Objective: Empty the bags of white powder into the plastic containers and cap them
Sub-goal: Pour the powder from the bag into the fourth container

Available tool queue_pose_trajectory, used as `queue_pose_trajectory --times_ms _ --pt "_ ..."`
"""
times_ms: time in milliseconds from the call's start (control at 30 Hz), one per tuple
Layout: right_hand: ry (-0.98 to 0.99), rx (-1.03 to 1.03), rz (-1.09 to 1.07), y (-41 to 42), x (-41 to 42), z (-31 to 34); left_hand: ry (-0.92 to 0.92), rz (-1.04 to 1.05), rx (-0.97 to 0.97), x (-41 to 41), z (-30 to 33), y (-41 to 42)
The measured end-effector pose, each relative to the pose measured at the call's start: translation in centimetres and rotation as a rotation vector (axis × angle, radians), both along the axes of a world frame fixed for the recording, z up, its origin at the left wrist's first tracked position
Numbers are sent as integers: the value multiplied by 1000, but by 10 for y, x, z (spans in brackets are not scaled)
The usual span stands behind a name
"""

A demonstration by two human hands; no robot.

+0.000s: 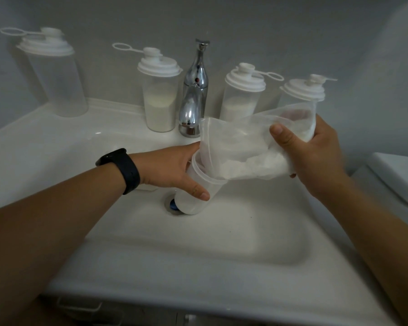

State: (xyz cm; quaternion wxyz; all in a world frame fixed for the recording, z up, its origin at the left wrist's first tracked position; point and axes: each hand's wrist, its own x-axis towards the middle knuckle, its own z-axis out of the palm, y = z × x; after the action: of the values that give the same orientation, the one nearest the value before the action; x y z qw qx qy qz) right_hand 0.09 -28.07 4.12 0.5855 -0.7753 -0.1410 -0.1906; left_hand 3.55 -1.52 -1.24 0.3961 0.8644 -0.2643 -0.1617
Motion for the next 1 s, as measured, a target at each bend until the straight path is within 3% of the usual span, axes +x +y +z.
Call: queue_pose_trajectory --times_ms 1000 --pt "-21 -22 25 2 0 -1 -1 6 22 -2 1 -1"
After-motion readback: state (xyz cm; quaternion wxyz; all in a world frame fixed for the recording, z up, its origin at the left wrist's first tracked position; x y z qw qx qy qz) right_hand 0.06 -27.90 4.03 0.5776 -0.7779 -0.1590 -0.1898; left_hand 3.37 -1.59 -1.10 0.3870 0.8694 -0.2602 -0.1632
